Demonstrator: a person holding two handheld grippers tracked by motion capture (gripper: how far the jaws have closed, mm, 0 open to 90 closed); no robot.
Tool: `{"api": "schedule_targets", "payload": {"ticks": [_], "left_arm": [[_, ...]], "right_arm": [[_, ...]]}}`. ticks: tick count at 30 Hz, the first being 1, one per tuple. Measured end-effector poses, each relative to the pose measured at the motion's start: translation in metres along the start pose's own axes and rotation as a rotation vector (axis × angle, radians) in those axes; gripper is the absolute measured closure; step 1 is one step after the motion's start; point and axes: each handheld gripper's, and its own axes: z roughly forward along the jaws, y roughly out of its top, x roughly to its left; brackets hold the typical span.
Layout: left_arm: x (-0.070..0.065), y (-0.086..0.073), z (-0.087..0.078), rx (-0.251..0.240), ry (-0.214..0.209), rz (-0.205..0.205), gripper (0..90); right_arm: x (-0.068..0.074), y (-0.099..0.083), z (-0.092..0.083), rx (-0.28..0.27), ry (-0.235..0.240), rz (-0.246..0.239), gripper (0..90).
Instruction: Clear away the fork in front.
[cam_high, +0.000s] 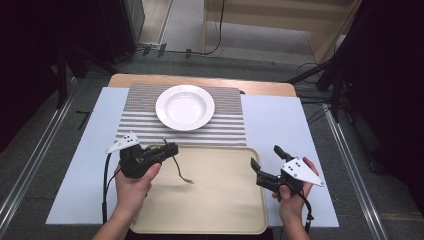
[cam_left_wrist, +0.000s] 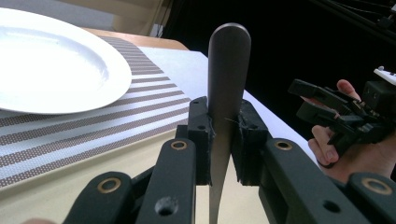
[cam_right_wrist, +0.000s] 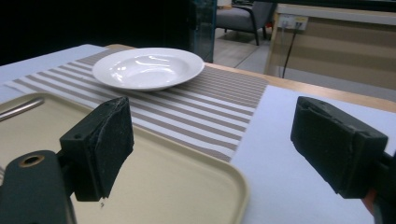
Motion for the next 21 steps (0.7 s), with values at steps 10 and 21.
{"api": "schedule_targets", "payload": {"ticks": [10,21], "left_arm": [[0.005,-0.001,-0.004,0.003,0.006,-0.004,78.4],[0.010,-0.002,-0.011,0.003,0.019,-0.008,78.4]], "right_arm": [[-0.036,-0.012,-0.021,-0.006,-0.083,0.024,14.4],[-0.066,-0.025,-0.042,-0.012,-0.135,0.032,14.4]]}}
